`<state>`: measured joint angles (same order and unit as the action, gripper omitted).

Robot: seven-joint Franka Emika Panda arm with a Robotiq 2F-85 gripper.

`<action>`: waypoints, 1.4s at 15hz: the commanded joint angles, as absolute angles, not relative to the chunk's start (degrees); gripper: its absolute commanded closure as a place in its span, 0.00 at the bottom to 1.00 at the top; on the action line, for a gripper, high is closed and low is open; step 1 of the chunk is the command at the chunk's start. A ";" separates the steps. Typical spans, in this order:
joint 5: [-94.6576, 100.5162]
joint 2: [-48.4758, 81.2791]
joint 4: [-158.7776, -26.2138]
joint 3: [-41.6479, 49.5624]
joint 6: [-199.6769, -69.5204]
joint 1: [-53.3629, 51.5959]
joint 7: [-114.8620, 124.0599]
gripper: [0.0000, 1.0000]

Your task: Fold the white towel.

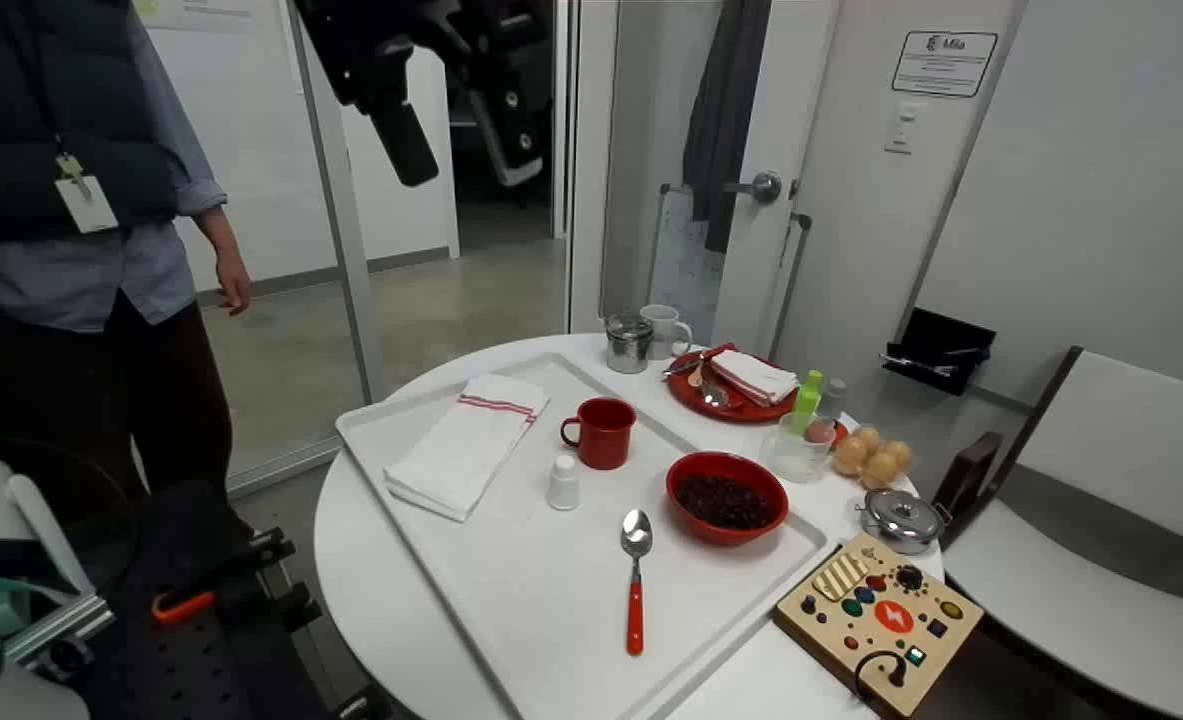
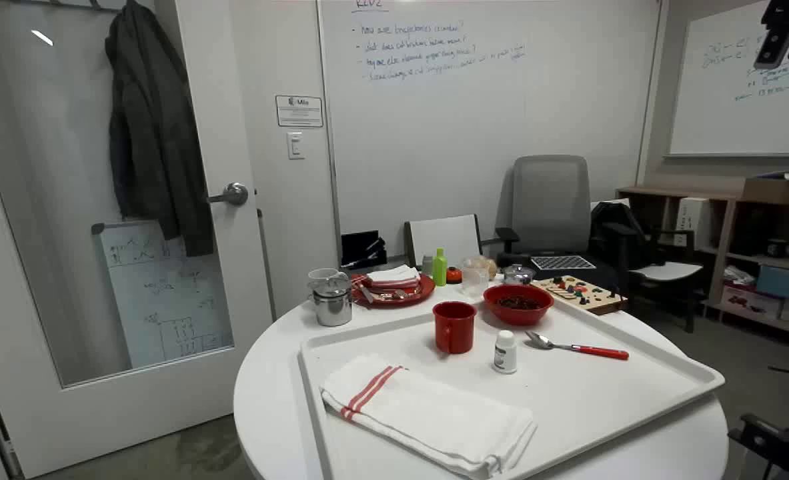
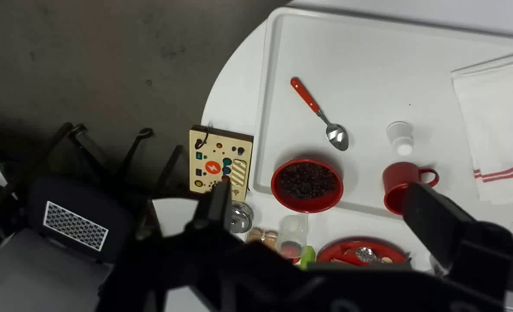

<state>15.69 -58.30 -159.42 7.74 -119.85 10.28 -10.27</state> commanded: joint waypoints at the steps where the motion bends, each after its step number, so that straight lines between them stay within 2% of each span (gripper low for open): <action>1: 15.99 -58.31 -159.32 7.99 -119.67 9.91 -9.98 0.00; 7: 15.81 -57.89 -159.24 8.07 -120.00 9.96 -9.62 0.00; 11: 14.75 -53.31 -158.22 4.43 -122.51 9.76 -2.74 0.00; 18: 13.99 -38.24 -156.55 -2.12 -130.62 10.27 11.08 0.00; 21: 12.18 -30.96 -156.31 -1.10 -134.04 10.28 14.25 0.00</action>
<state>14.65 -39.81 -158.63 -1.52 -130.53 9.62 11.34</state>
